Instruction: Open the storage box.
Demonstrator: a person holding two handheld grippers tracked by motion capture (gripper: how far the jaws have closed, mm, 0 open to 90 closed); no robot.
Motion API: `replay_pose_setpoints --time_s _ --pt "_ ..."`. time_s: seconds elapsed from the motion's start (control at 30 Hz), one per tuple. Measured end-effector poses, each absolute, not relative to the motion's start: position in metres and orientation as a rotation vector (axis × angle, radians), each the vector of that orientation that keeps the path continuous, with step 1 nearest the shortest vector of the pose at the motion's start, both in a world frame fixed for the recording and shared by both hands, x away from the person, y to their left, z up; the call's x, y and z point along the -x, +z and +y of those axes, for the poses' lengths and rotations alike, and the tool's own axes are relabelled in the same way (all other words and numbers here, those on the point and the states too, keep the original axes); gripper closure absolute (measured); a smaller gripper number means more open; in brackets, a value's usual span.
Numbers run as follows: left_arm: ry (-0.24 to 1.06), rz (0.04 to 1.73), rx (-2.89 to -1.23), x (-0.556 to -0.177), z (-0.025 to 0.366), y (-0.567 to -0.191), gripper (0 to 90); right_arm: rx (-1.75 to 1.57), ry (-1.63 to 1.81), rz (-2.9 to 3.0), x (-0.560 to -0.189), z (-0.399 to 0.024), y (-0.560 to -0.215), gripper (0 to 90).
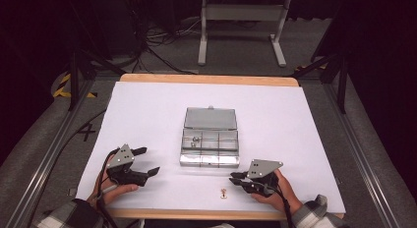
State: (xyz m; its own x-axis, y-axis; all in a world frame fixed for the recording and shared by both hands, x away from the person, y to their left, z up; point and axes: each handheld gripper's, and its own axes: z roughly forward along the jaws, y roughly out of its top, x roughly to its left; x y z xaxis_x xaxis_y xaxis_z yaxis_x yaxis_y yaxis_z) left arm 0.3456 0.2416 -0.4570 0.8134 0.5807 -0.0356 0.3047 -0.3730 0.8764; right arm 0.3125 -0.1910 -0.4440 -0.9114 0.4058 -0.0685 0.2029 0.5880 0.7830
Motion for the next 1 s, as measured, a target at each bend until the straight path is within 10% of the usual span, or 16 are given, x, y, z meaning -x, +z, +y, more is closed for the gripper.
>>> replay_pose_setpoints --time_s 1.0 --pt "0.324 0.658 -1.973 -0.3461 0.243 -0.4574 14.9 -0.548 1.241 2.573 -0.3154 -0.197 -0.4451 90.0"
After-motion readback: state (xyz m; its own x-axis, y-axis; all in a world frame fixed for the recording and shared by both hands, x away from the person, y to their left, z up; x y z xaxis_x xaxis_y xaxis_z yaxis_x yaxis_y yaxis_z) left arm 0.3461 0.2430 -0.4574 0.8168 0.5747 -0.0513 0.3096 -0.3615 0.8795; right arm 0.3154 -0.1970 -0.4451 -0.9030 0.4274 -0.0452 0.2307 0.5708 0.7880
